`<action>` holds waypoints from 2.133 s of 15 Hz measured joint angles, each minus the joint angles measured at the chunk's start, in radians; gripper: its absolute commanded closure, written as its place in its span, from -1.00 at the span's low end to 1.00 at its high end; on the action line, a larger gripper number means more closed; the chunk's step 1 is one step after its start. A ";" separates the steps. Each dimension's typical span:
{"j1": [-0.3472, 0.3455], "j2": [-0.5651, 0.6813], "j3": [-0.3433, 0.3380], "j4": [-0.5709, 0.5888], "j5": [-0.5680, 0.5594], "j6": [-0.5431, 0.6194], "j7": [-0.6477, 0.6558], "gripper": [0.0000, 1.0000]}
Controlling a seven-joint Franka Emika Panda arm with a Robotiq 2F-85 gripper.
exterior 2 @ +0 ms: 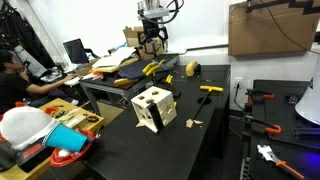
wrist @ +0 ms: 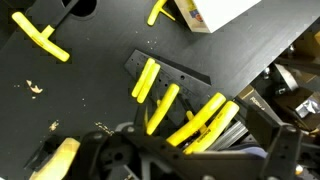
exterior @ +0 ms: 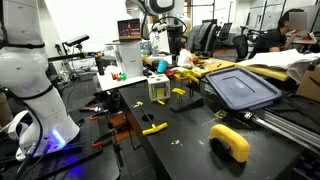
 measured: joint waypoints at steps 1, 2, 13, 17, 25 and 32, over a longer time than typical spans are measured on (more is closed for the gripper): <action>0.000 -0.014 0.003 -0.008 -0.001 -0.012 -0.044 -1.00; 0.001 -0.028 0.007 -0.017 -0.004 -0.027 -0.090 -1.00; 0.026 -0.143 0.074 -0.160 -0.109 -0.125 -0.338 -1.00; 0.042 -0.171 0.100 -0.201 -0.159 -0.181 -0.341 -1.00; 0.053 -0.244 0.126 -0.225 -0.208 -0.308 -0.361 -1.00; 0.053 -0.325 0.141 -0.241 -0.212 -0.310 -0.469 -1.00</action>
